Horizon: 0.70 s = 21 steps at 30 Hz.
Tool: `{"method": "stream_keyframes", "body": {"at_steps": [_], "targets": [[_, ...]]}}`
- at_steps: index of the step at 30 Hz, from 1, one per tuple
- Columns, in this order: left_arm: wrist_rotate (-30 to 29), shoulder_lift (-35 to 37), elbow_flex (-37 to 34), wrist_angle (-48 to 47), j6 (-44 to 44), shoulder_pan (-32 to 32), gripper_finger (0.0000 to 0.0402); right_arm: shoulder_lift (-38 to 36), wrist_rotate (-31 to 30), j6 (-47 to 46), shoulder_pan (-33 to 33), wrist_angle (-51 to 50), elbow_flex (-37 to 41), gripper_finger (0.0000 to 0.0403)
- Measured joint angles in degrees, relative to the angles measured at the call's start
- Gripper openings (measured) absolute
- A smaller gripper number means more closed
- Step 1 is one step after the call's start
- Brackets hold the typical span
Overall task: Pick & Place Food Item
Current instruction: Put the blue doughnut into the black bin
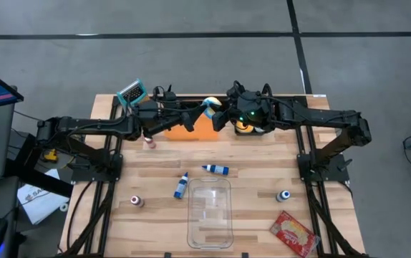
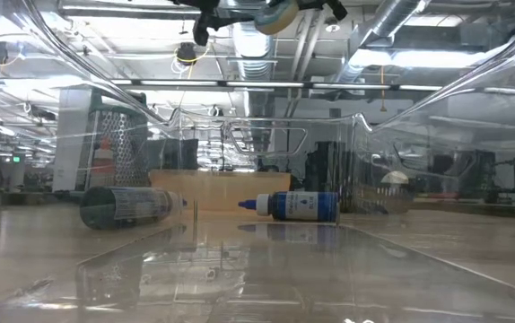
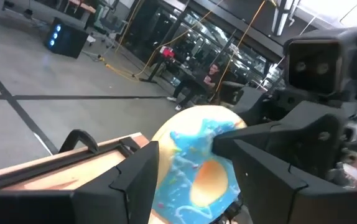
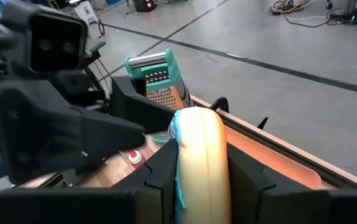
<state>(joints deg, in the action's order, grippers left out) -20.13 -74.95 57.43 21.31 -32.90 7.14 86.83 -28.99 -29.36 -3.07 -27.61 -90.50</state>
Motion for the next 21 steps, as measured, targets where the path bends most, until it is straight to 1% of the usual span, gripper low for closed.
{"method": "stream_keyframes", "body": {"at_steps": [2,6,9,11,18,21], "targets": [[-0.01,0.26,0.00,0.23,0.23,0.19,0.0198,0.00,0.00,-0.02,-0.10,-0.52,0.00,0.0096],[-0.53,2.89,0.08,-2.80,2.53,0.33,0.0198,-0.21,-0.01,-0.40,-0.63,-2.80,0.01,0.0096],[-2.43,6.04,0.02,-8.67,4.33,0.32,0.0198,-0.92,-0.45,-1.80,-1.92,-5.33,-0.04,0.0096],[-3.51,8.57,-0.04,-13.47,5.28,0.28,0.0198,-2.02,-1.40,-3.16,-3.08,-9.29,0.11,0.0096],[-5.13,16.54,-0.04,-26.12,6.15,0.28,0.0199,-4.39,-3.83,-6.09,-8.21,-20.30,0.09,0.0096],[-5.57,19.08,-0.01,-30.85,6.13,0.28,0.0200,-4.39,-4.04,-6.86,-9.87,-22.12,0.04,0.0097]]}}
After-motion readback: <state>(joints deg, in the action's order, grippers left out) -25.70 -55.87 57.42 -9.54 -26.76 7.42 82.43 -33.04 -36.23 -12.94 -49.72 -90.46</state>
